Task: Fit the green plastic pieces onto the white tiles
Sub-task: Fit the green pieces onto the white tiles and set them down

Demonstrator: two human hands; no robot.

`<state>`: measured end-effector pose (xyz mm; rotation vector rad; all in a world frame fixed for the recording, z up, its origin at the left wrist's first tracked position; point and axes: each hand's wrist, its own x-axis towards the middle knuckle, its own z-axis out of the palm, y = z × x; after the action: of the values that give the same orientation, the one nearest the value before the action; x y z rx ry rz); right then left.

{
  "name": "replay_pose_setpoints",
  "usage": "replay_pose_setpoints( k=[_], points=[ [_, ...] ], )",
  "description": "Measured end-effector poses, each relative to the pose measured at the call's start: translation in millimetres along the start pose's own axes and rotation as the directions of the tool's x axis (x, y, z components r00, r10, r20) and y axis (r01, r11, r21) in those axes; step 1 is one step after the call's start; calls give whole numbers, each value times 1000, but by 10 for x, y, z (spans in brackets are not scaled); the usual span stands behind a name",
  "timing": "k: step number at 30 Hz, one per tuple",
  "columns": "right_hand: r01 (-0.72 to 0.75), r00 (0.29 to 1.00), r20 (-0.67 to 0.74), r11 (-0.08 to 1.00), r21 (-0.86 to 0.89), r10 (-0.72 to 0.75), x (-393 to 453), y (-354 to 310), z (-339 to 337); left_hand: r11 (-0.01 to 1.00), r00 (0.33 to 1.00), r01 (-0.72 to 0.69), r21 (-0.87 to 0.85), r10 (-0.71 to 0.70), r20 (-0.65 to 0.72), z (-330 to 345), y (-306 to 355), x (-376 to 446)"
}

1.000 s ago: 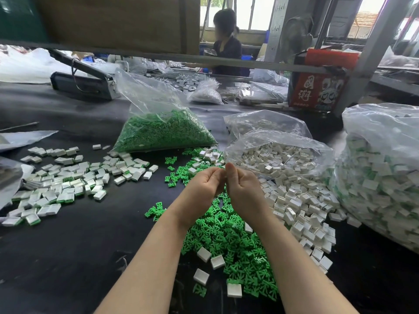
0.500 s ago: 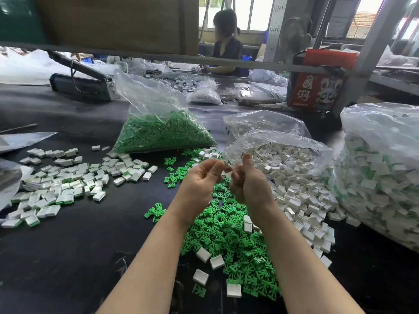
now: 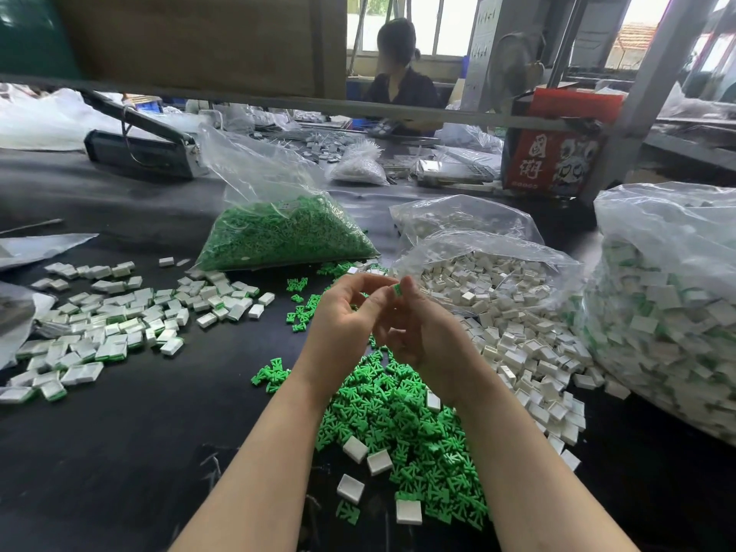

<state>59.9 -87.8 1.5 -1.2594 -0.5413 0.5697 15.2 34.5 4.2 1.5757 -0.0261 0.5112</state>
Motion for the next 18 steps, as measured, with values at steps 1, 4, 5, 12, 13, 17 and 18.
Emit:
replay_pose_setpoints(
  k=[1, 4, 5, 12, 13, 17, 18],
  points=[
    [8, 1000, -5, 1000, -18, -8, -2, -3, 3, 1000, 1000, 1, 8, -1, -2, -5, 5, -1],
    [26, 1000, -14, 999, -44, -26, -11, 6, 9, 1000, 999, 15, 23, -14, -43, -4, 16, -5],
    [29, 999, -15, 998, -50, -30, -16, 10, 6, 999, 998, 17, 30, -15, -57, -5, 13, -4],
    [42, 998, -35, 993, -108, -46, -22, 9, -8, 998, 998, 46, -48, -48, -45, -11, -4, 0],
    [40, 998, -37, 992, -116, -44, -22, 9, -7, 997, 998, 49, -52, -51, -48, -12, -6, 2],
    [35, 998, -45, 989, -141, -41, -23, -2, 6, 998, 997, 42, -42, -44, -57, -15, -5, 4],
    [36, 998, -52, 989, -146, -44, -23, -6, 7, 999, 998, 35, -38, -37, -60, -12, 2, 0]
  ],
)
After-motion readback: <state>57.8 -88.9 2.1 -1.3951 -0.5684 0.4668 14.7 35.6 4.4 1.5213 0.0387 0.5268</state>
